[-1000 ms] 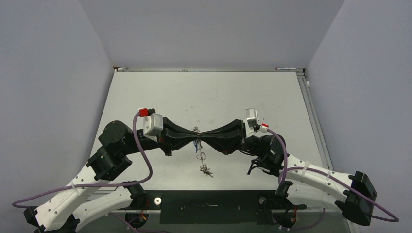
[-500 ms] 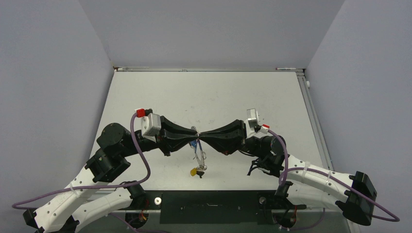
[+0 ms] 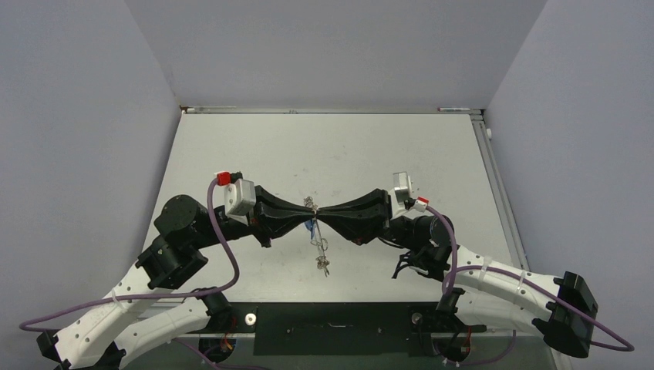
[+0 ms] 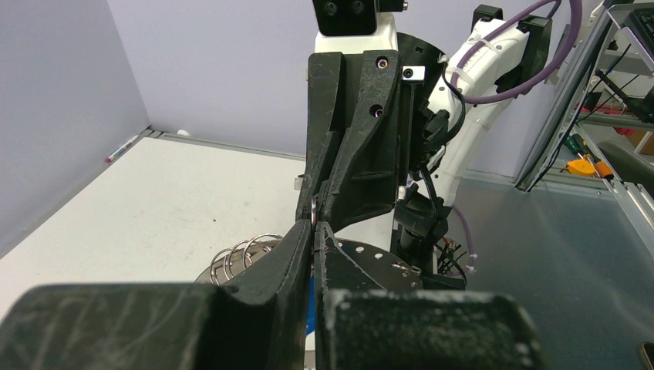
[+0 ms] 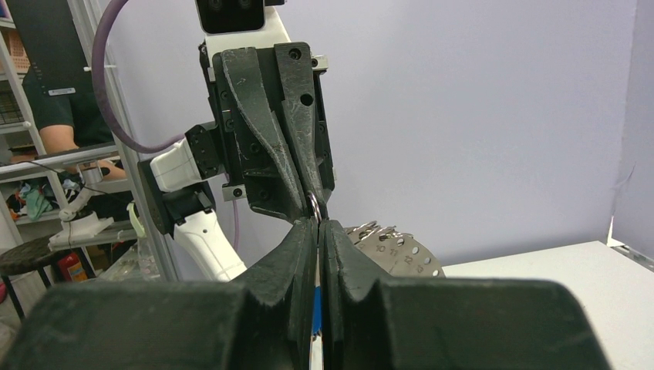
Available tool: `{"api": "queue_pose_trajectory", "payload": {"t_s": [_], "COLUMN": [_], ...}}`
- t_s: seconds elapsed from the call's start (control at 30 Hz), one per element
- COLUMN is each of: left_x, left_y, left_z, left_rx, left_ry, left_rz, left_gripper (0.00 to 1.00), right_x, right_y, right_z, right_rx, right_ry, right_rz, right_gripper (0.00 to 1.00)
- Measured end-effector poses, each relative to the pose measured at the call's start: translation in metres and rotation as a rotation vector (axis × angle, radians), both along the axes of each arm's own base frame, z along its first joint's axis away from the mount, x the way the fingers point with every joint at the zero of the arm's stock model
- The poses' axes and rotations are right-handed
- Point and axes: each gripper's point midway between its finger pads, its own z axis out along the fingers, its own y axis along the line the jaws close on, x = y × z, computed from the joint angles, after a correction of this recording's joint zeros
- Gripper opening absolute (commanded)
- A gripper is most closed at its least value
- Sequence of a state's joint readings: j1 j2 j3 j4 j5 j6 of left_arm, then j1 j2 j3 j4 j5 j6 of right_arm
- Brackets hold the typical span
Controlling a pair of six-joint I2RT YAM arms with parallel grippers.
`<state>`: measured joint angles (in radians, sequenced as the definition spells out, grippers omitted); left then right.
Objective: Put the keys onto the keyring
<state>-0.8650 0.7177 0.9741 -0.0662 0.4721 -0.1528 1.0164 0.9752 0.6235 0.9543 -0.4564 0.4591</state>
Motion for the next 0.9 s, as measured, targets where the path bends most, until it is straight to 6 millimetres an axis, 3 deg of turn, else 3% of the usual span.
{"api": "queue_pose_trajectory", "payload": {"t_s": [0.07, 0.27, 0.43, 0.53, 0.73, 0.9], "left_x": [0.0, 0.003, 0.005, 0.005, 0.006, 0.003], "left_y": [0.0, -0.003, -0.005, -0.005, -0.004, -0.001], "left_z": [-0.001, -0.009, -0.01, -0.012, -0.016, -0.014], "left_rx": [0.004, 0.058, 0.079, 0.087, 0.112, 0.127], "left_ry": [-0.001, 0.013, 0.019, 0.019, 0.014, 0.005], "left_rz": [0.001, 0.002, 0.0, 0.0, 0.0, -0.008], "left_gripper": [0.0, 0.0, 0.0, 0.0, 0.0, 0.0], "right_x": [0.001, 0.004, 0.006, 0.008, 0.007, 0.003], "right_y": [0.0, 0.0, -0.001, 0.0, 0.003, 0.006], "right_z": [-0.001, -0.008, -0.007, -0.009, -0.012, -0.01], "right_rx": [-0.005, -0.064, -0.128, -0.171, -0.264, -0.314], "right_ry": [-0.002, -0.013, -0.039, -0.053, -0.099, -0.141], "right_rz": [-0.004, -0.043, -0.073, -0.087, -0.089, -0.065], "right_gripper": [0.05, 0.23, 0.26, 0.25, 0.06, 0.05]}}
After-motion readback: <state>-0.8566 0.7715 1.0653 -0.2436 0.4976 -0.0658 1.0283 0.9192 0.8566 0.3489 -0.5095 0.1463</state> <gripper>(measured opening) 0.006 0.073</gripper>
